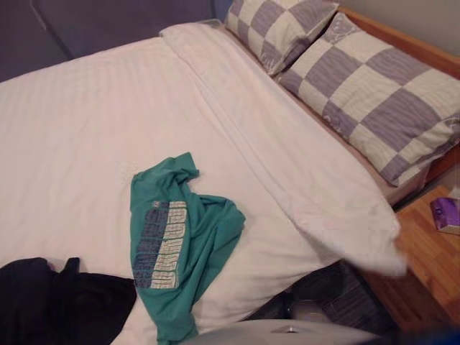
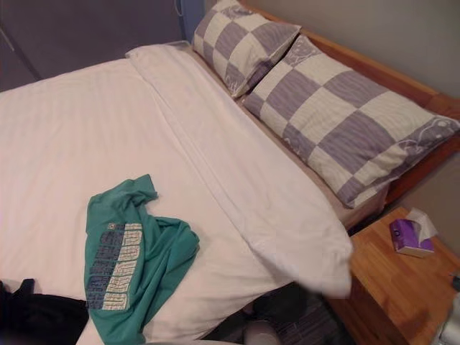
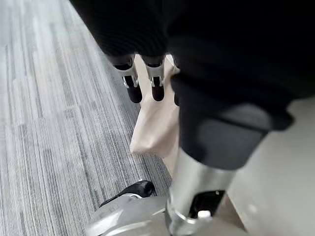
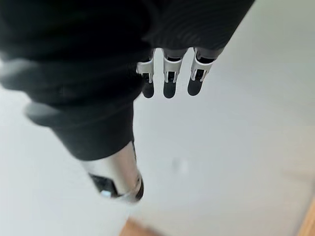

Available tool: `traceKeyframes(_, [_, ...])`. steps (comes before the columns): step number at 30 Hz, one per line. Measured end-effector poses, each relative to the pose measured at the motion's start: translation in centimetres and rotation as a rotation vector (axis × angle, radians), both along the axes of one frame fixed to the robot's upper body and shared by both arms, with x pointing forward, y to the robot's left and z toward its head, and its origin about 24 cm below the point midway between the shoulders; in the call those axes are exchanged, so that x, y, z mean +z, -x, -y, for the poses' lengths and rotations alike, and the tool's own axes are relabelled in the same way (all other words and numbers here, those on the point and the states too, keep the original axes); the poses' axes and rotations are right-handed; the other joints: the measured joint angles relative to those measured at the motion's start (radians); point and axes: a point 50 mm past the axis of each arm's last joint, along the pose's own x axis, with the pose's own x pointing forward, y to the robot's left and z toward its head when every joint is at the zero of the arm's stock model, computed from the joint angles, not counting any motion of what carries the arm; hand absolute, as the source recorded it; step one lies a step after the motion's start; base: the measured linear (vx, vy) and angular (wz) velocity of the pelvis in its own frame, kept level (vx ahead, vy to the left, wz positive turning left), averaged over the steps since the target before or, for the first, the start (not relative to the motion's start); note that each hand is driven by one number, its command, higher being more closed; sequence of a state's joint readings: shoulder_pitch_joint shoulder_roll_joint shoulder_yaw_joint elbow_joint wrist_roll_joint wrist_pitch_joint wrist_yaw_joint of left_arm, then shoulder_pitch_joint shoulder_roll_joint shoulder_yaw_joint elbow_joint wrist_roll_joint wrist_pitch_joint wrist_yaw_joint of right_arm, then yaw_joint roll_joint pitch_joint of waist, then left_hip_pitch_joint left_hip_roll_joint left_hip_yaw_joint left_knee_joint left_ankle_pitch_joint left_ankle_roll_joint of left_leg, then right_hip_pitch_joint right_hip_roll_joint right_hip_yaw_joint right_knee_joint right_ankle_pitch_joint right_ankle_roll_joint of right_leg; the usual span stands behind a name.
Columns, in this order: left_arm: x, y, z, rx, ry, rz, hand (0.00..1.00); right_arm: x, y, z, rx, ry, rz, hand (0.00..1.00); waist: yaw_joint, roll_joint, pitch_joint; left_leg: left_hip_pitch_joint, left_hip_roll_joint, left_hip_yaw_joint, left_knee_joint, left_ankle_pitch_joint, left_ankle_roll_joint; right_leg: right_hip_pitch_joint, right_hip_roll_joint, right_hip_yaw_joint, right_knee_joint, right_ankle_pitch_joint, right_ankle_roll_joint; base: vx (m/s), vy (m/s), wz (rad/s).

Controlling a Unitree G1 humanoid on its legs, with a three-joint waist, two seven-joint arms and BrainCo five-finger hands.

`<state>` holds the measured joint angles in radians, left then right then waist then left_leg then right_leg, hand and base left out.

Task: Tidy the bed and pick cloth on bed and put in laundry

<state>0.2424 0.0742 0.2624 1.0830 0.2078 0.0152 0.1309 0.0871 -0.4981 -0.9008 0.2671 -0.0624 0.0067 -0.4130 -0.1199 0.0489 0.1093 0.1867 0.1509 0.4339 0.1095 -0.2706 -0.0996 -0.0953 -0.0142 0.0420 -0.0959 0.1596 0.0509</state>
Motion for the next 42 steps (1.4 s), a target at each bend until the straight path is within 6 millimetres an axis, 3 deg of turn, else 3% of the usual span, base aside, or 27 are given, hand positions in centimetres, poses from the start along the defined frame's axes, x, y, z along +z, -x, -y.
traceKeyframes(2, [-0.1, 0.2, 0.3, -0.024, 0.007, -0.008, 0.0, 0.4, 0.0, 0.0, -0.007, 0.01, 0.009, 0.0, -0.001, 0.015, -0.01, 0.0, 0.001, 0.003, 0.0, -0.002, -0.003, -0.001, 0.001, 0.0, 0.0, 0.001, -0.001, -0.01, -0.014, -0.02])
traceKeyframes(6, [-0.1, 0.2, 0.3, -0.025, 0.007, -0.007, 0.0, 2.1, -0.5, -0.6, 0.004, 0.071, 0.058, 0.0, 0.0, 0.018, -0.012, -0.004, 0.004, 0.002, 0.0, -0.008, -0.012, -0.005, 0.006, 0.0, 0.0, 0.004, -0.005, 0.0, 0.0, 0.0])
traceKeyframes(7, [-0.1, 0.2, 0.3, -0.025, 0.007, -0.007, 0.0, 2.7, -0.8, -0.8, 0.015, 0.094, 0.082, 1.0, -0.001, 0.018, -0.012, -0.007, 0.005, 0.002, 0.001, -0.008, -0.012, -0.008, 0.008, 0.001, 0.0, 0.004, -0.006, 0.0, 0.0, 0.0])
traceKeyframes(11, [0.0, 0.1, 0.3, -0.027, 0.005, -0.007, 0.0, 3.2, -3.4, -2.1, 0.125, 0.078, 0.175, 1.0, -0.002, 0.015, -0.014, -0.019, 0.005, -0.004, 0.001, -0.005, -0.012, -0.021, 0.008, 0.003, 0.0, 0.007, -0.006, 0.0, 0.0, 0.0])
traceKeyframes(13, [-0.1, 0.0, 0.3, -0.036, 0.004, -0.007, 0.0, 3.3, -6.0, -4.1, 0.267, 0.042, 0.242, 1.0, 0.002, 0.015, -0.014, -0.021, 0.004, -0.008, 0.001, 0.0, -0.005, -0.021, 0.006, 0.002, 0.0, 0.008, -0.005, 0.01, 0.006, 0.04])
traceKeyframes(17, [0.0, -0.6, 0.3, -0.051, 0.001, 0.006, 0.0, 3.4, -9.6, -7.7, 0.477, -0.03, 0.381, 1.0, 0.012, 0.015, -0.014, -0.034, -0.003, -0.04, -0.006, 0.011, -0.001, -0.023, -0.007, -0.023, -0.003, 0.011, -0.004, 0.01, 0.012, 0.22])
traceKeyframes(22, [0.0, -1.9, 0.4, -0.05, -0.016, 0.035, 0.0, 3.7, -14.1, -12.6, 0.663, -0.268, 0.701, 1.0, 0.036, 0.013, -0.015, -0.088, -0.034, -0.082, -0.027, 0.044, 0.016, -0.069, -0.04, -0.046, 0.0, 0.026, 0.004, -0.01, 0.017, 0.22])
traceKeyframes(26, [0.1, -3.4, 0.8, -0.01, -0.021, 0.084, 0.0, 5.8, -17.2, -16.8, 0.837, -0.437, 0.958, 1.0, 0.084, 0.013, 0.016, -0.147, -0.061, -0.088, -0.022, 0.061, 0.028, -0.125, -0.07, -0.056, 0.0, 0.047, 0.009, -0.05, 0.02, 0.11])
traceKeyframes(28, [0.1, -3.5, 0.9, 0.024, -0.019, 0.104, 0.0, 7.0, -18.1, -18.2, 0.897, -0.481, 1.054, 1.0, 0.089, 0.018, 0.028, -0.19, -0.069, -0.091, -0.013, 0.065, 0.035, -0.16, -0.082, -0.057, 0.001, 0.051, 0.011, -0.06, 0.008, 0.14])
traceKeyframes(31, [0.1, -4.0, 1.4, 0.088, 0.002, 0.134, 0.0, 8.4, -18.5, -18.5, 0.926, -0.512, 1.164, 1.0, 0.113, 0.031, 0.074, -0.246, -0.071, -0.094, 0.008, 0.065, 0.035, -0.206, -0.09, -0.06, 0.001, 0.05, 0.005, -0.04, -0.014, 0.1])
traceKeyframes(36, [0.0, -4.1, 2.4, 0.09, 0.033, 0.149, 0.0, 10.3, -18.4, -17.5, 0.914, -0.505, 1.298, 1.0, 0.116, 0.079, 0.163, -0.35, -0.072, -0.086, 0.033, 0.067, 0.037, -0.336, -0.093, -0.053, 0.065, 0.049, 0.004, -0.01, -0.007, -0.01])
traceKeyframes(39, [0.1, -4.7, 3.1, 0.102, 0.05, 0.182, 0.0, 9.8, -17.9, -15.5, 0.82, -0.514, 1.347, 1.0, 0.116, 0.114, 0.209, -0.382, -0.08, -0.06, 0.027, 0.069, 0.041, -0.401, -0.093, -0.026, 0.102, 0.043, 0.006, 0.03, 0.011, -0.19])
traceKeyframes(42, [0.4, -5.6, 3.4, 0.128, 0.064, 0.229, 0.0, 7.3, -17.4, -13.6, 0.701, -0.56, 1.332, 1.0, 0.103, 0.138, 0.237, -0.378, -0.093, -0.028, 0.014, 0.072, 0.044, -0.445, -0.091, 0.013, 0.154, 0.017, 0.012, 0.03, 0.035, -0.29])
